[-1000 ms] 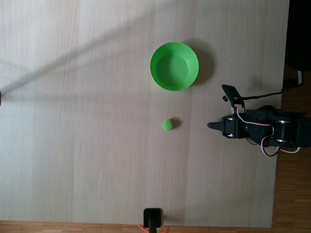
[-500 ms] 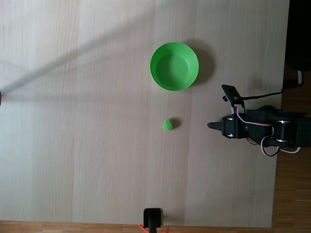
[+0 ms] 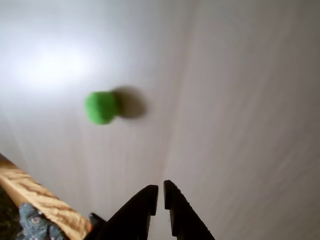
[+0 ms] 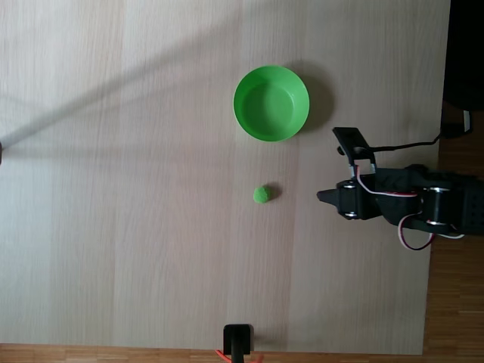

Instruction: Grasp a green pompom and put it in the green bowl.

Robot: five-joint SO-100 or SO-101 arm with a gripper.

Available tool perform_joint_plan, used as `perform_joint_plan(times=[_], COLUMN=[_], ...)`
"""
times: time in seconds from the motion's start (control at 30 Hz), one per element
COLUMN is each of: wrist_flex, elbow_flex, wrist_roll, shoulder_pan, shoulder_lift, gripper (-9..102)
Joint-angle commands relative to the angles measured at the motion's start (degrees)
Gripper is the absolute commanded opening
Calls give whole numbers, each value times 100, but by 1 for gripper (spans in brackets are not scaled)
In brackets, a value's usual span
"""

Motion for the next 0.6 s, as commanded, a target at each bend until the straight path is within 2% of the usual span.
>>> perform_joint_plan(times=[0.0, 0.27, 0.57], wrist_flex=[-70, 18, 18], elbow_flex=[-1178, -3059, -3762], wrist_roll=[-114, -149, -141], shoulder_pan=[-35, 44, -18], shoulder_lift=[-993, -3023, -4518], gripper=[0, 0, 0])
